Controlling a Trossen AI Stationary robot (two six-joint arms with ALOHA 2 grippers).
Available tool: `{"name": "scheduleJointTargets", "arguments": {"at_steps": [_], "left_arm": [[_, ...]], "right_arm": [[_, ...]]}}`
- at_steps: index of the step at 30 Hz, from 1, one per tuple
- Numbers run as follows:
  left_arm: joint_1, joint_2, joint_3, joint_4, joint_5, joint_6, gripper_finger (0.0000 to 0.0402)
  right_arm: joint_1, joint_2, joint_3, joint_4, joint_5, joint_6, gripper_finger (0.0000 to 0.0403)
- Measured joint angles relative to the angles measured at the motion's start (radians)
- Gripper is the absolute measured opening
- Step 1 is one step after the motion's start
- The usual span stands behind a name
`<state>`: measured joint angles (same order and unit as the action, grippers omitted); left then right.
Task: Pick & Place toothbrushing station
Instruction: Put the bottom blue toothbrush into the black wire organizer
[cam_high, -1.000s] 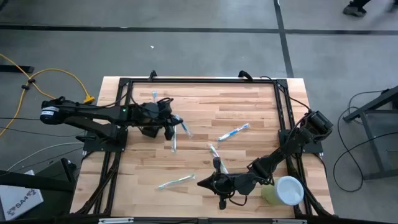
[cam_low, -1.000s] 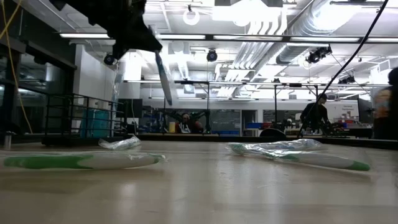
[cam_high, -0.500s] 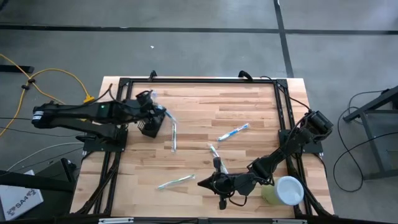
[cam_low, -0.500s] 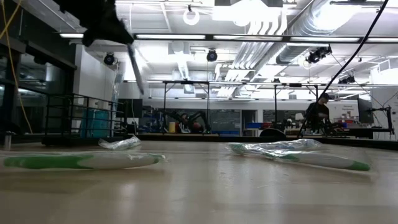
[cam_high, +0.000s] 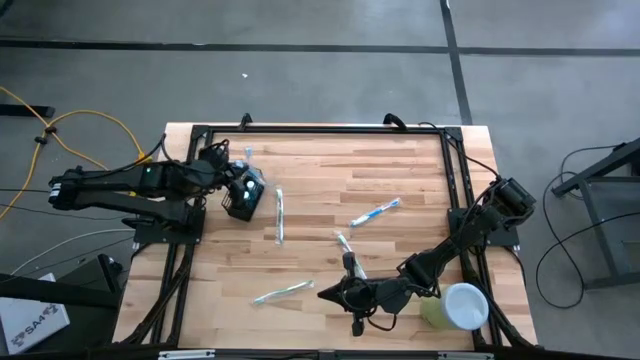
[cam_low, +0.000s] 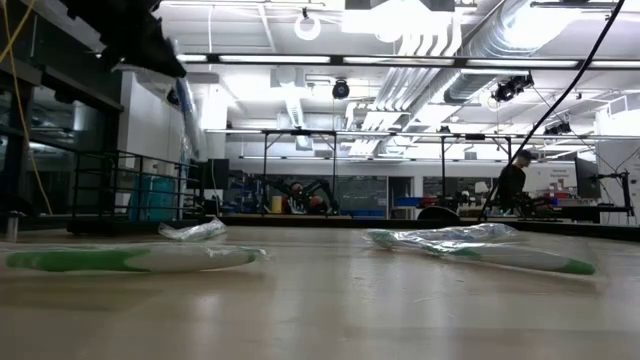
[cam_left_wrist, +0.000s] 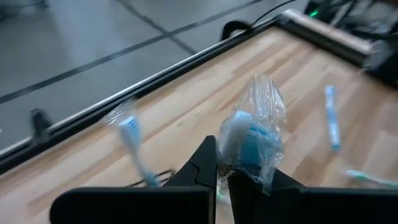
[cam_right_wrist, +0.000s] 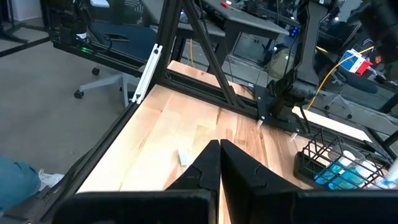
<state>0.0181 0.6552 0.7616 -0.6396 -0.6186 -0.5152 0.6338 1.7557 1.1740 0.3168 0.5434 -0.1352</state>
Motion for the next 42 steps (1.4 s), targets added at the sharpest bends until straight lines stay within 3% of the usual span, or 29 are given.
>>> {"name": "scheduleJointTargets", "arguments": {"at_steps": [9,25,32,42], "left_arm": [[0.006,0.0,0.01,-0.042,-0.014,-0.013,0.0005],[0.174,0.016,0.089,-0.162,0.019,0.003,0.0005],[0.217,0.086,0.09,-0.177,0.03,0.017,0.0005],[0.197,0.188,0.09,-0.157,0.012,-0.016,0.0008]], "right_arm": [[-0.003,0.0,0.0,0.0,0.0,0.0,0.0003],[-0.009,0.0,0.0,-0.001,0.0,0.0,0.0003],[-0.009,0.0,0.0,-0.001,0.0,0.0,0.0003],[-0.009,0.0,0.0,-0.008,0.0,0.0,0.0003]]}}
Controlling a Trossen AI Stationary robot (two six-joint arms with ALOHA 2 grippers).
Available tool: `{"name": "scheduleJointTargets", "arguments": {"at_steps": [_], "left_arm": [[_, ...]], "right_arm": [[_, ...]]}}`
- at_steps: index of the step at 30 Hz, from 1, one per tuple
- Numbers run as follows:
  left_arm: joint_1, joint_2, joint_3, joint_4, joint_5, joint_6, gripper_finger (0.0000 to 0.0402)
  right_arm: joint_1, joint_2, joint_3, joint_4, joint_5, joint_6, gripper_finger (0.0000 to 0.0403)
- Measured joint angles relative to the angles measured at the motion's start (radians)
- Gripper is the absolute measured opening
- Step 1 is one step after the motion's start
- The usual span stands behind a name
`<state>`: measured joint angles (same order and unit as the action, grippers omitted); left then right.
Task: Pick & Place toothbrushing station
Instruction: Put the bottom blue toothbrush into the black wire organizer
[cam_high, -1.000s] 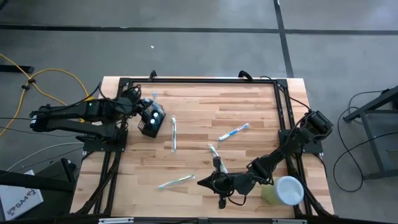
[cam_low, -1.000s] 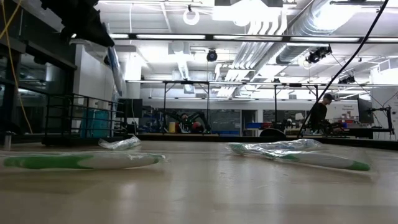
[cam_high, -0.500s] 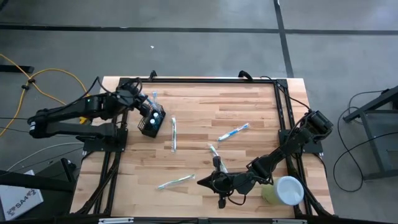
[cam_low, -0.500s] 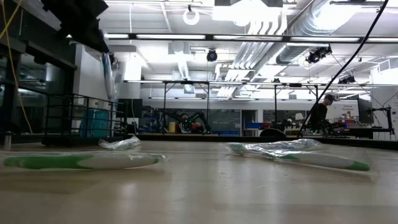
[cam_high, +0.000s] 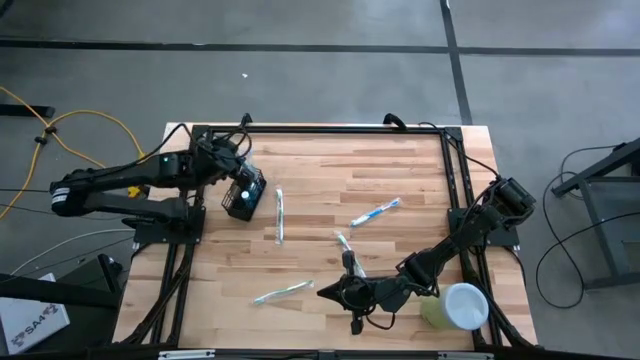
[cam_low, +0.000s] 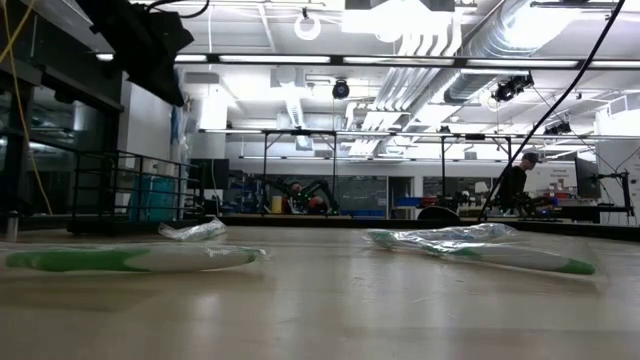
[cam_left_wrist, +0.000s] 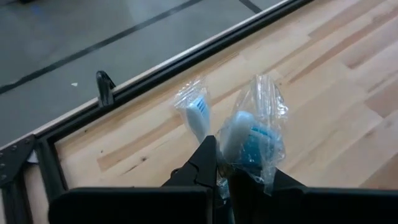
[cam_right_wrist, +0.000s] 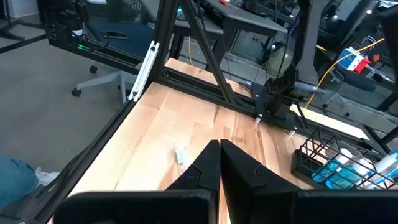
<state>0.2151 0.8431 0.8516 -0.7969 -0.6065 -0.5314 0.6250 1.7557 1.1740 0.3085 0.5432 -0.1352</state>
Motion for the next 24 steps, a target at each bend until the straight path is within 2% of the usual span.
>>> {"name": "scheduleJointTargets", "arguments": {"at_steps": [10,18,24], "left_arm": [[-0.084,0.069,-0.003,0.014,-0.083,-0.092,0.0004],[-0.152,0.16,-0.004,-0.051,-0.182,-0.206,0.0004],[-0.167,0.193,-0.005,-0.044,-0.185,-0.228,0.0004]], "right_arm": [[0.0,0.0,0.0,-0.01,0.0,0.0,0.0003],[0.001,0.0,0.0,-0.009,-0.002,0.0,0.0003],[0.001,0.0,0.0,-0.009,-0.003,0.0,0.0003]]}}
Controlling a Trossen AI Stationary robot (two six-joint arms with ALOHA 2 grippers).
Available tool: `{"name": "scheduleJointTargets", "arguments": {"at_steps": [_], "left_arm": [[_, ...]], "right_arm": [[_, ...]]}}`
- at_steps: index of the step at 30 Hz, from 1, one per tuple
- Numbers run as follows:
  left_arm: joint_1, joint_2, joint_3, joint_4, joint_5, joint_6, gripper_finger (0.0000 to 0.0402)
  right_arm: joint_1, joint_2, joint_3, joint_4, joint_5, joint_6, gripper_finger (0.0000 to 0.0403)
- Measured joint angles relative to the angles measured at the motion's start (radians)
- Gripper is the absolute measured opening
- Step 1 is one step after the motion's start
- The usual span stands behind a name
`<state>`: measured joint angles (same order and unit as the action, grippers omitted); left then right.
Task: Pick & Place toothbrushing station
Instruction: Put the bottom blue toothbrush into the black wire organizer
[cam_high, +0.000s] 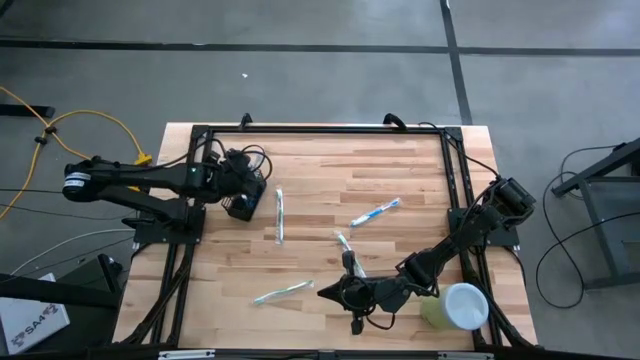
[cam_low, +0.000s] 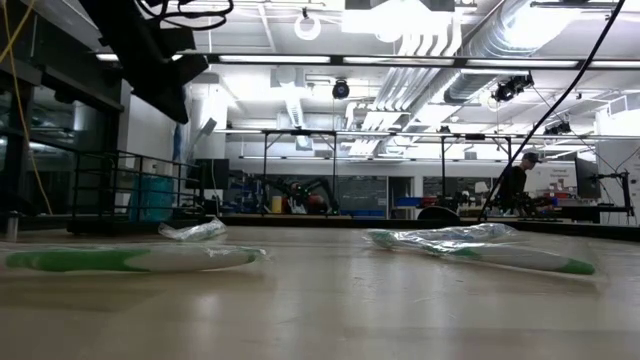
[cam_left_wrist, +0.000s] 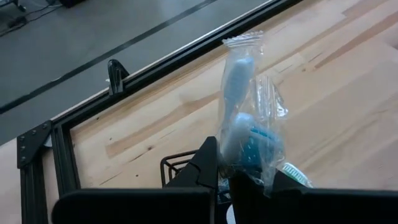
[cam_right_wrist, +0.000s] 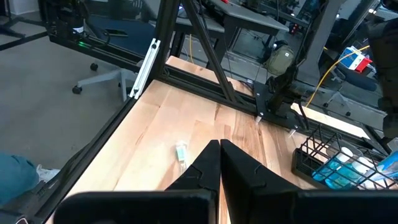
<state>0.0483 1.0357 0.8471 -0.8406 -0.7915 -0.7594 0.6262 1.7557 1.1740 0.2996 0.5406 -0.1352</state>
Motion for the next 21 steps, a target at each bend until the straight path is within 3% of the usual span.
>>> {"name": "scheduleJointTargets", "arguments": {"at_steps": [12,21], "left_arm": [[0.0,0.001,-0.052,0.009,0.005,-0.066,0.0006],[-0.002,0.001,-0.062,0.017,0.021,-0.072,0.0075]], "right_arm": [[0.002,0.0,0.0,0.002,-0.001,0.009,0.0003],[0.002,0.0,0.0,0.003,-0.001,0.009,0.0003]]}}
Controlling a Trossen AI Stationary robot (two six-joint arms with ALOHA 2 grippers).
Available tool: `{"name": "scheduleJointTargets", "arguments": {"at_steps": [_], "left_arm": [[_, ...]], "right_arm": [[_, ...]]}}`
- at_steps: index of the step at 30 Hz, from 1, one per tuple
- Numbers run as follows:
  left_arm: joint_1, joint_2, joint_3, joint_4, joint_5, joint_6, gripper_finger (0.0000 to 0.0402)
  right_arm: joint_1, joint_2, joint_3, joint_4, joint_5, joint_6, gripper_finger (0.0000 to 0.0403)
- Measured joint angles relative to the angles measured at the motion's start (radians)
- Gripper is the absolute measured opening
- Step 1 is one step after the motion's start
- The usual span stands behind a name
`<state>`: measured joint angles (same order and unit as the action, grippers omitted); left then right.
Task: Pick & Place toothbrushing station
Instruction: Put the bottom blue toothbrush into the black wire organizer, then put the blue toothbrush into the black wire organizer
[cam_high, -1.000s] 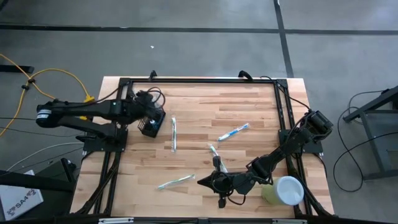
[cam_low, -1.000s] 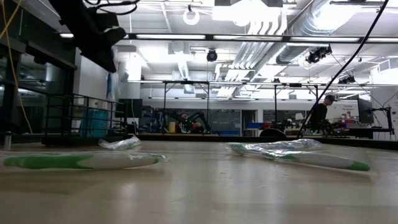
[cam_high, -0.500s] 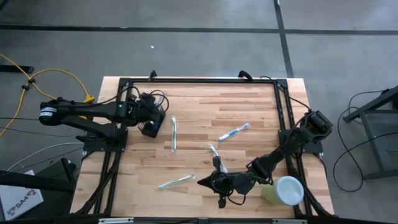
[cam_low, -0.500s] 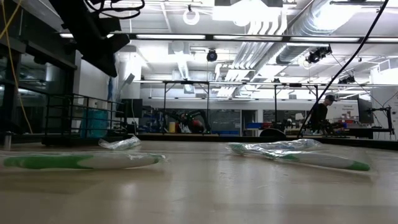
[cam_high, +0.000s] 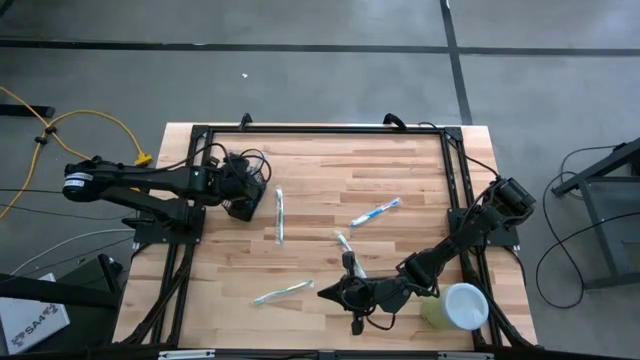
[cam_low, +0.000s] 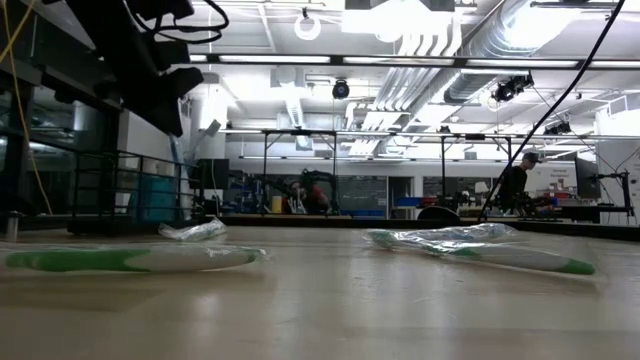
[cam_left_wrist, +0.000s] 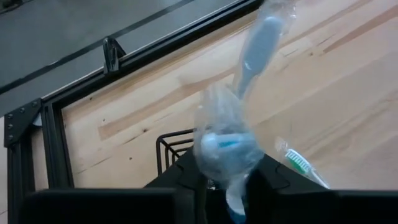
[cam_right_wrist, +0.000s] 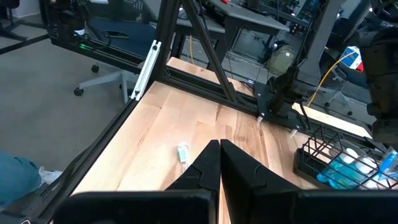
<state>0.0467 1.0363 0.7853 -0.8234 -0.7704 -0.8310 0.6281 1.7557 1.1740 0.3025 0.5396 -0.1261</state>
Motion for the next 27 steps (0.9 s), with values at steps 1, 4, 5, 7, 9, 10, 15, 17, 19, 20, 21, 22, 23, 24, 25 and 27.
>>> {"name": "scheduleJointTargets", "arguments": {"at_steps": [1,4,5,7,9,10,15,17,19,20,21,22,23,24,25,27], "left_arm": [[0.0,0.0,0.0,0.0,0.0,0.0,0.008],[0.0,0.0,0.0,0.0,-0.004,0.003,0.0094],[0.0,0.0,0.0,0.0,-0.005,0.004,0.0097],[0.0,0.0,0.0,0.005,-0.008,0.018,0.0101],[0.0,0.0,0.0,0.025,-0.011,0.039,0.0104],[0.0,-0.003,0.0,0.04,-0.012,0.052,0.0104],[0.0,-0.032,0.0,0.125,-0.014,0.125,0.0105],[0.001,-0.052,0.0,0.137,-0.013,0.144,0.0106],[0.002,-0.075,0.0,0.136,-0.014,0.159,0.0106],[0.003,-0.086,0.0,0.136,-0.015,0.167,0.0106],[0.004,-0.1,0.0,0.136,-0.016,0.175,0.0106],[0.004,-0.112,0.0,0.135,-0.016,0.179,0.0106],[0.003,-0.125,0.0,0.136,-0.018,0.18,0.0106],[0.003,-0.141,0.0,0.137,-0.018,0.182,0.0106],[0.003,-0.153,0.0,0.136,-0.017,0.186,0.0106],[0.003,-0.179,0.0,0.137,-0.017,0.188,0.0106]], "right_arm": [[0.0,0.0,0.0,0.0,0.0,0.0,0.0003],[0.0,0.0,0.0,0.0,0.0,0.0,0.0003],[0.0,0.0,0.0,0.0,0.0,0.0,0.0003],[0.0,0.0,0.0,0.0,0.0,0.0,0.0003],[0.0,0.0,0.0,0.0,0.0,0.0,0.0003],[0.0,0.0,0.0,0.0,0.0,-0.001,0.0003],[0.0,0.0,0.0,0.0,0.0,-0.001,0.0003],[0.0,0.0,0.0,-0.001,-0.001,-0.001,0.0003],[0.0,0.0,0.0,-0.001,-0.014,-0.001,0.0003],[0.0,0.0,0.0,-0.001,-0.021,-0.001,0.0003],[0.0,0.0,0.0,-0.001,-0.025,-0.001,0.0003],[0.0,0.0,0.0,-0.001,-0.026,-0.001,0.0003],[0.0,0.0,0.0,-0.001,-0.026,-0.001,0.0003],[0.0,0.0,0.0,-0.001,-0.026,-0.001,0.0003],[0.0,0.0,0.0,-0.001,-0.026,-0.001,0.0003],[0.0,0.0,0.0,-0.001,-0.026,-0.001,0.0003]]}}
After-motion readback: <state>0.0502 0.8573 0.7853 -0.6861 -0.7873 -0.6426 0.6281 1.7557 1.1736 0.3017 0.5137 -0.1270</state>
